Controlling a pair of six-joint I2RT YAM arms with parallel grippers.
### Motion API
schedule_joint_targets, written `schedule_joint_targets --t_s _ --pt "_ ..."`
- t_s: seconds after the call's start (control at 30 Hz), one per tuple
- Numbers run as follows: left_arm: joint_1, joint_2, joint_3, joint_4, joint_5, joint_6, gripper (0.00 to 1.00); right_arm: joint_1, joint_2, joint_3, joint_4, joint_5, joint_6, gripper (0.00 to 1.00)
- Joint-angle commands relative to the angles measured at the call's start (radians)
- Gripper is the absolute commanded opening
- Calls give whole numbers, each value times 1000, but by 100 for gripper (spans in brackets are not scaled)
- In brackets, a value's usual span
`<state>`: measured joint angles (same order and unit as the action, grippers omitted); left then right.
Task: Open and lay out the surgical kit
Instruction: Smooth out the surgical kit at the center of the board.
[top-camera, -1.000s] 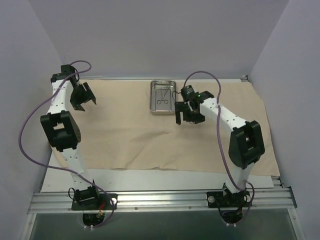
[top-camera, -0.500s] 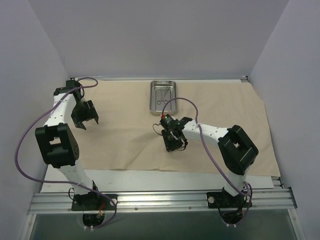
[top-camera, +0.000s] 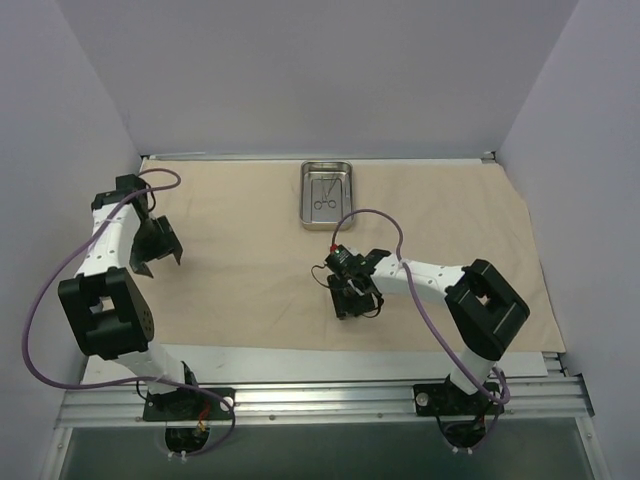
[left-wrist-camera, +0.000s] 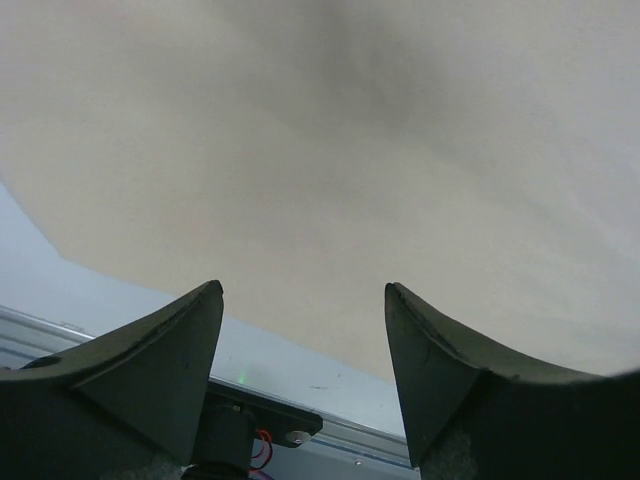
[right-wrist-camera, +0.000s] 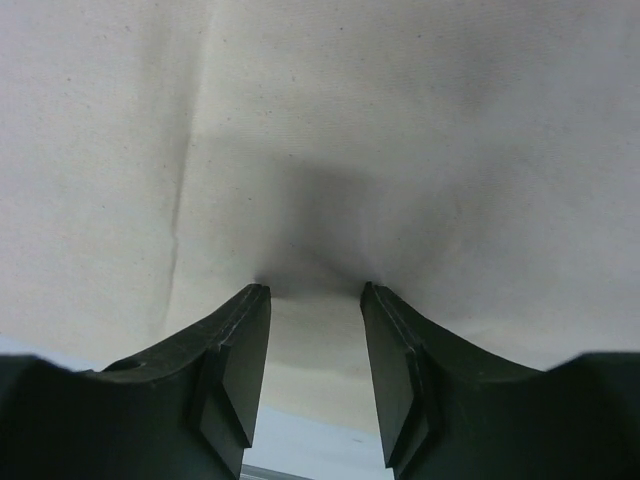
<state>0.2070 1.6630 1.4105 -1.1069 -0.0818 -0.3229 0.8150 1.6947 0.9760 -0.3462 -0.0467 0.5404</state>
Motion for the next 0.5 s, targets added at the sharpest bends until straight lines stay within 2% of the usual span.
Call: schedule_joint_targets --t_s 0.0,0.07,0.2,0.3,0.47 --pt "54 -45 -18 -21 -116 -42 76 1 -24 50 -96 34 -23 44" --pt "103 -66 -42 -34 -153 -97 77 3 -3 153 -126 25 -43 54" --pt "193 -129 -125 5 -131 -148 78 1 17 297 -181 5 -82 65" --pt "227 -121 -181 19 -127 -154 78 -2 37 377 -209 8 -118 67" --pt "236 -49 -249 82 -75 -139 85 -23 36 388 -188 -7 -126 68"
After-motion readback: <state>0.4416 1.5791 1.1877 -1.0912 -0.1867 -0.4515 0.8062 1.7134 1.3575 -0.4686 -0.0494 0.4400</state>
